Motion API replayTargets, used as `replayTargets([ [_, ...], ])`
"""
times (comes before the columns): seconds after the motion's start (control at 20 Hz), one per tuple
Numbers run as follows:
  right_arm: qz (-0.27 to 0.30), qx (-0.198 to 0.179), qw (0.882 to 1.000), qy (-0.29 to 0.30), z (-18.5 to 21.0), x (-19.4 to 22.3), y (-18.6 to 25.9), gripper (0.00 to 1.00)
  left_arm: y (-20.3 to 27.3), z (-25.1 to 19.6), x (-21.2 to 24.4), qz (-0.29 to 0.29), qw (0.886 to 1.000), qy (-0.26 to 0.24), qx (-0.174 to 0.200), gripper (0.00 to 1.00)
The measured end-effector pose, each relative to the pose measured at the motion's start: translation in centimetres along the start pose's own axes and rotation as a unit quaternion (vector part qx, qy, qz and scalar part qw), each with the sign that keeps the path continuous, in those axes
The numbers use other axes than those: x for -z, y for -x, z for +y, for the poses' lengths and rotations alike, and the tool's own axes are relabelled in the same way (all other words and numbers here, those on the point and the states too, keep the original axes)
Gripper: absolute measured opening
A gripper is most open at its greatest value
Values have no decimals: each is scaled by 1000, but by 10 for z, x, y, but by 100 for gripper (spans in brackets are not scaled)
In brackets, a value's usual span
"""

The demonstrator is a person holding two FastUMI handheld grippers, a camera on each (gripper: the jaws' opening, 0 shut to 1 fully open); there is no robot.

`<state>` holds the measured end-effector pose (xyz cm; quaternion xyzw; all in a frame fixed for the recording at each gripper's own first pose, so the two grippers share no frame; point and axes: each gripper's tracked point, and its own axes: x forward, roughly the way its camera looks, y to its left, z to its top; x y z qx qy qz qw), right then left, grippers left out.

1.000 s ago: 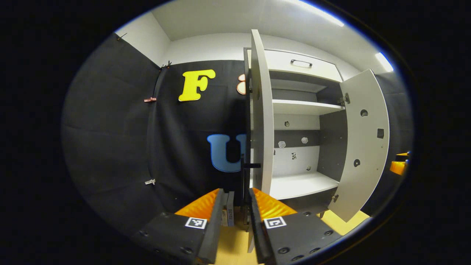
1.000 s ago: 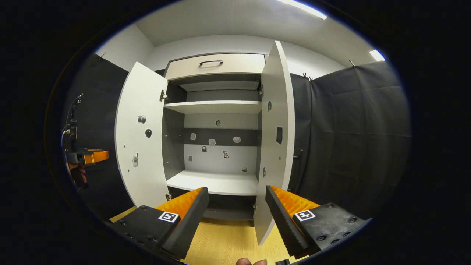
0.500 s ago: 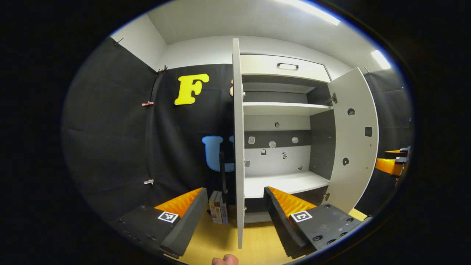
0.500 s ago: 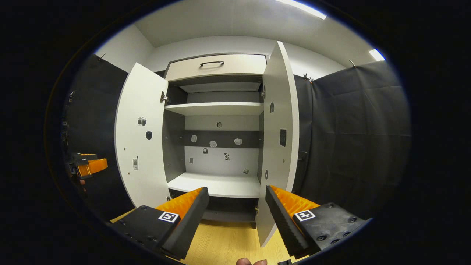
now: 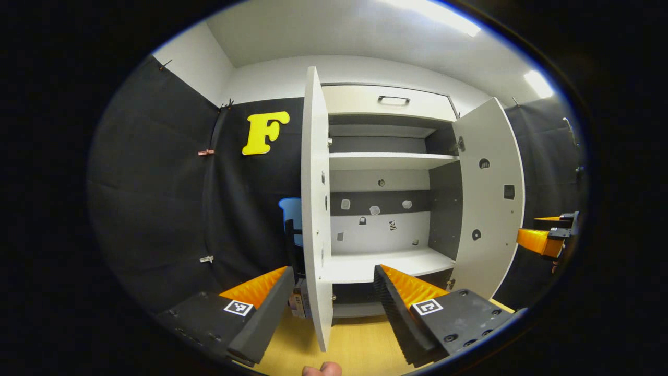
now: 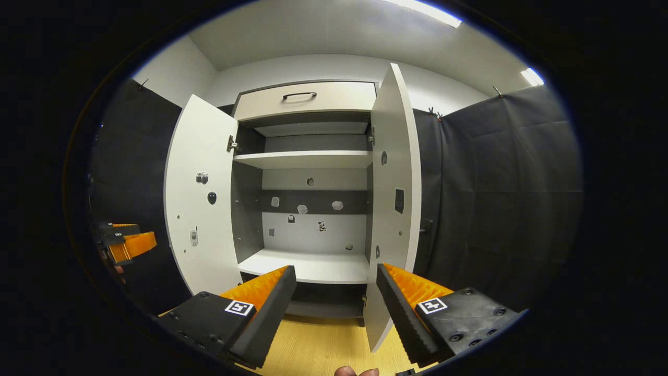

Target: Open the right door of the double-door shoe cabinet with the right hand, and open the left door with the left hand.

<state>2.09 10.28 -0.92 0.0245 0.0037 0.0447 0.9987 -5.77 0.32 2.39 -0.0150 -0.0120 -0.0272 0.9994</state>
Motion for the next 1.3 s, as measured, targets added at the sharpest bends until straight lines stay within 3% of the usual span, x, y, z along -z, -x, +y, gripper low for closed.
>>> replayTargets([
  [1.3, 4, 0, 1000, -4, -2, 2, 8, 98, 4, -5, 8, 14, 1000, -16, -1, 95],
])
